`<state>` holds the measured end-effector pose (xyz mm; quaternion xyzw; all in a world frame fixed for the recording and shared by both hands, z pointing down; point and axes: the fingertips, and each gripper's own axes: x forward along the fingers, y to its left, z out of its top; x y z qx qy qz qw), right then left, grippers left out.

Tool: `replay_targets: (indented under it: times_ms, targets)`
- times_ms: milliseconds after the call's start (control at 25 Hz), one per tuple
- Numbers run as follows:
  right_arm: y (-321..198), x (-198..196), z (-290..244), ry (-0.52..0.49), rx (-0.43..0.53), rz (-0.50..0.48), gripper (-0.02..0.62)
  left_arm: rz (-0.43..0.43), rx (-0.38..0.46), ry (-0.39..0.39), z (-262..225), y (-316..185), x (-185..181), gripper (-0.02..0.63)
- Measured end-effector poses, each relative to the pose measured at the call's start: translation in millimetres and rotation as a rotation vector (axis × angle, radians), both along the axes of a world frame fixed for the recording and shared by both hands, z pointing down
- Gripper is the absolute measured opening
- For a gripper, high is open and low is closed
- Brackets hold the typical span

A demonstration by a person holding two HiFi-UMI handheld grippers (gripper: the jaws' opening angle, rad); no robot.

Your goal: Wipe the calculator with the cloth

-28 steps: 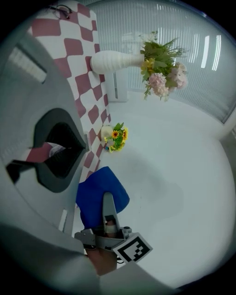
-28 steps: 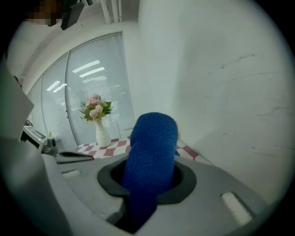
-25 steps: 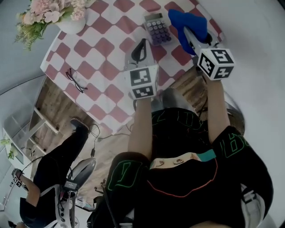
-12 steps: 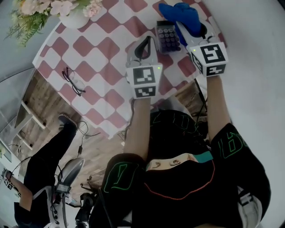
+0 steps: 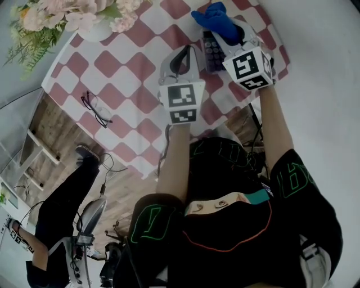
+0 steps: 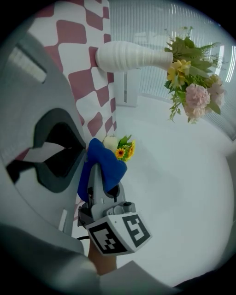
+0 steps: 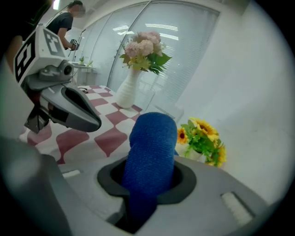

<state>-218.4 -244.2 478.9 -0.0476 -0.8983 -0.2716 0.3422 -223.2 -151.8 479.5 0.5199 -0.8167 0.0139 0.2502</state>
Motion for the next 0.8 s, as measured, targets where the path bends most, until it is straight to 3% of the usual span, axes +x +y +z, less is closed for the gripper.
replay_targets:
  times_ms: [360, 800]
  targets:
    - [24.4, 12.7, 29.8, 0.115, 0.025, -0.097, 0.112, -0.014, -0.012, 0.016, 6.1, 1.7, -8.9, 0.011]
    - [43.8, 40.4, 30.2, 0.127, -0.006, -0.152, 0.112, -0.021, -0.027, 0.016, 8.0, 6.0, 9.0, 0.011]
